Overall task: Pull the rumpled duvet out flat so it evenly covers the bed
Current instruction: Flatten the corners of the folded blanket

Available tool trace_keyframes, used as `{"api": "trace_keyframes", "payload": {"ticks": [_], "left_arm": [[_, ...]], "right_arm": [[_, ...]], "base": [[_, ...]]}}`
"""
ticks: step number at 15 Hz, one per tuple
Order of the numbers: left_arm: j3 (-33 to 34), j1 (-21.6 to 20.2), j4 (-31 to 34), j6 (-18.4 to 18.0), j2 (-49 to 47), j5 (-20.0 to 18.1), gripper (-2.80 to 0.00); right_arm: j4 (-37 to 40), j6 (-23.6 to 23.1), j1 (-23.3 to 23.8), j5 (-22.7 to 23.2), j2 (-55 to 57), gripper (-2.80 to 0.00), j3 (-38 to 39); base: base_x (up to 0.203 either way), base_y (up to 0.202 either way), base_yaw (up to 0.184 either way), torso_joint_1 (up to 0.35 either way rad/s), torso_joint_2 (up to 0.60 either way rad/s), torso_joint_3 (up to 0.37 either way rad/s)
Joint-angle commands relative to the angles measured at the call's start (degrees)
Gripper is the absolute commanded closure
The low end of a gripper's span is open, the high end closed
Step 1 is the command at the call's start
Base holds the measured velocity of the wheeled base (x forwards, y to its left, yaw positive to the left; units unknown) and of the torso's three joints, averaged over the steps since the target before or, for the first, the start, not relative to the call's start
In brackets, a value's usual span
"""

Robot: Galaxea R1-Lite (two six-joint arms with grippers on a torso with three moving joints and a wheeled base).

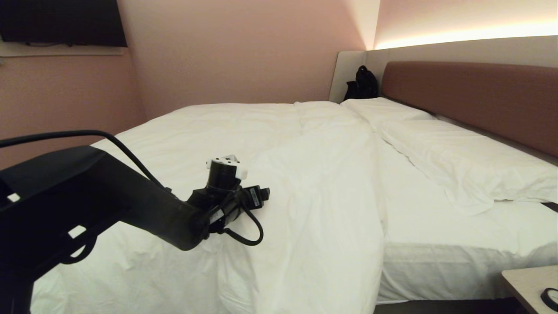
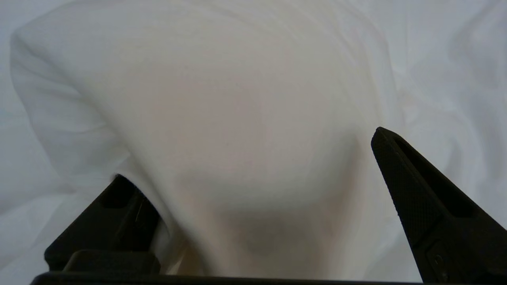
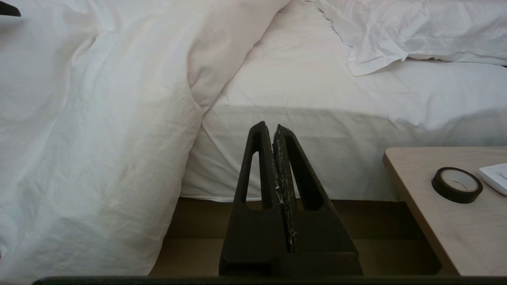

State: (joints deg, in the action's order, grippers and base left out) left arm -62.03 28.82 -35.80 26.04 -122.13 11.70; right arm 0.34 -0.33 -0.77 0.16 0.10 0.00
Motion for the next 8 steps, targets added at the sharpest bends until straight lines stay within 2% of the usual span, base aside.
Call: {"api": "trace_keyframes", "payload": {"ticks": [1,6,7,8], "left_arm": [[-0.8,-0.2,-0.1,0.2,0.6,0.1,-2.8],[-1.9,-1.5,0.1,-0.6,1.0,0.1,-2.8],[-1.9,-1.5,0.0,-0.7,1.6,0.2,-2.05],[-2.0,-1.6,0.0,-0.6,1.9,0.3,0.0]], "right_arm": [[0.0,0.0,0.0,0.0,0.0,0.0,0.0],[0.0,0.0,0.0,0.0,0.0,0.0,0.0],[0.0,0.0,0.0,0.0,0.0,0.0,0.0],[0.0,0.0,0.0,0.0,0.0,0.0,0.0]], "base": [[0.0,0.0,0.0,0.0,0.0,0.0],[0.0,0.0,0.0,0.0,0.0,0.0],[0.0,0.0,0.0,0.0,0.0,0.0],[0.0,0.0,0.0,0.0,0.0,0.0]]}}
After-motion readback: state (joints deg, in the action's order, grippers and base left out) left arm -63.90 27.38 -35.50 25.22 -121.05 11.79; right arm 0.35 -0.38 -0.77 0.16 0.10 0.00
